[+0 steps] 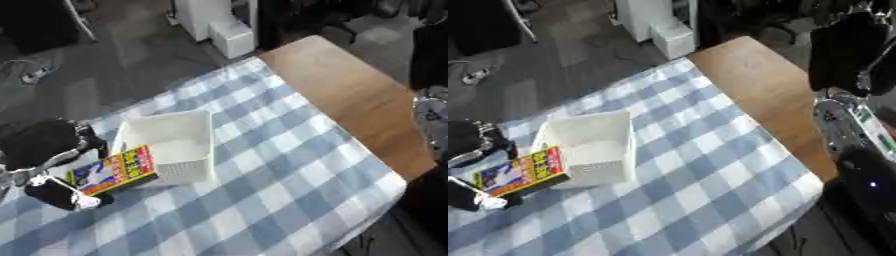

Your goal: Pick up objects on the table and place them in the box.

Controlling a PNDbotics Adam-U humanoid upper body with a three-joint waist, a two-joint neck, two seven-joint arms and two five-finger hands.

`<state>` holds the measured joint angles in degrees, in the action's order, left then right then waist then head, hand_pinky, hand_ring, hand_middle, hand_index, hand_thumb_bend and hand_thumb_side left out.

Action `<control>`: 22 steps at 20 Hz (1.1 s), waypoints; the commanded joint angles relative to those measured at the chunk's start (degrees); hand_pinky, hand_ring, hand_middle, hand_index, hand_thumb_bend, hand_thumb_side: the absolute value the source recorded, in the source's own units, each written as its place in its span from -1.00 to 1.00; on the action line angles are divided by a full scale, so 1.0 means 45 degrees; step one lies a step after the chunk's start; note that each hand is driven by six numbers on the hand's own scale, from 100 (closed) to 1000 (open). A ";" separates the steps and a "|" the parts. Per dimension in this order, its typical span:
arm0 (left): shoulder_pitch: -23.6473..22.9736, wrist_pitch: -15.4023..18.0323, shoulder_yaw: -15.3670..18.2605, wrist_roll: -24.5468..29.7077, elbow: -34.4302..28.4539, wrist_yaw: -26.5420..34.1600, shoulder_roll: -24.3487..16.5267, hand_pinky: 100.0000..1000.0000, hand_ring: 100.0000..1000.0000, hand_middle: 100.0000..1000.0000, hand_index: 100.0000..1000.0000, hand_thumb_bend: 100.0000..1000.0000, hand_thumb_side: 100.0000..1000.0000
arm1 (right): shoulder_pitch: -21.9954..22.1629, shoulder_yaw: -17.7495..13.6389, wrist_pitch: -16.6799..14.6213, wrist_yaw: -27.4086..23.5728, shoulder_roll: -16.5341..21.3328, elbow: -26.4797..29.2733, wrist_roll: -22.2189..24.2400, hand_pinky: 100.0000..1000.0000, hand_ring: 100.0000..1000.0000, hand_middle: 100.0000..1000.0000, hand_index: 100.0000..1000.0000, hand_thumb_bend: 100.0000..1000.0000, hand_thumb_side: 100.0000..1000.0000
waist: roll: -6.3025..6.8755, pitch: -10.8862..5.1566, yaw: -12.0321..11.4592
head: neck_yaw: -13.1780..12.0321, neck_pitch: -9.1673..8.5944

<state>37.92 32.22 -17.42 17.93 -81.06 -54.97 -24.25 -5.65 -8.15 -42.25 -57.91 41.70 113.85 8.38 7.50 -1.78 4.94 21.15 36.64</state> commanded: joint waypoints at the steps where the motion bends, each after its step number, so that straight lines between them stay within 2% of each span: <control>1: 0.0397 -0.0072 0.0358 -0.0496 -0.0346 -0.0108 -0.0410 -1.00 -1.00 -0.98 -0.71 -0.66 -0.12 | -0.0092 -0.0178 -0.0002 0.0041 0.0360 0.0164 -0.0056 -0.27 -0.43 -0.34 0.10 -1.00 1.00 | -0.0121 -0.0143 -0.0025 | -0.0047 -0.0152; 9: 0.1006 -0.0198 0.0647 -0.1853 -0.0055 -0.0613 -0.0306 -1.00 -1.00 -0.98 -0.75 -0.65 -0.13 | -0.0050 -0.0148 -0.0037 0.0089 0.0343 0.0164 -0.0006 -0.27 -0.43 -0.34 0.10 -1.00 1.00 | -0.0138 -0.0151 -0.0035 | -0.0089 -0.0130; 22: 0.2409 0.0884 0.0682 -0.5286 0.2673 -0.2048 0.0439 -1.00 -1.00 -0.99 -0.78 -0.62 -0.14 | -0.0272 -0.0157 0.0181 -0.0131 0.0399 0.0164 -0.0092 -0.27 -0.43 -0.34 0.10 -1.00 1.00 | -0.0087 -0.0191 0.0140 | -0.0279 -0.0286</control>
<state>47.31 35.95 -15.38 -4.39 -69.68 -63.32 -21.82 -5.94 -8.15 -41.66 -58.26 41.84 113.85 7.95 7.50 -2.07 5.55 20.42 36.18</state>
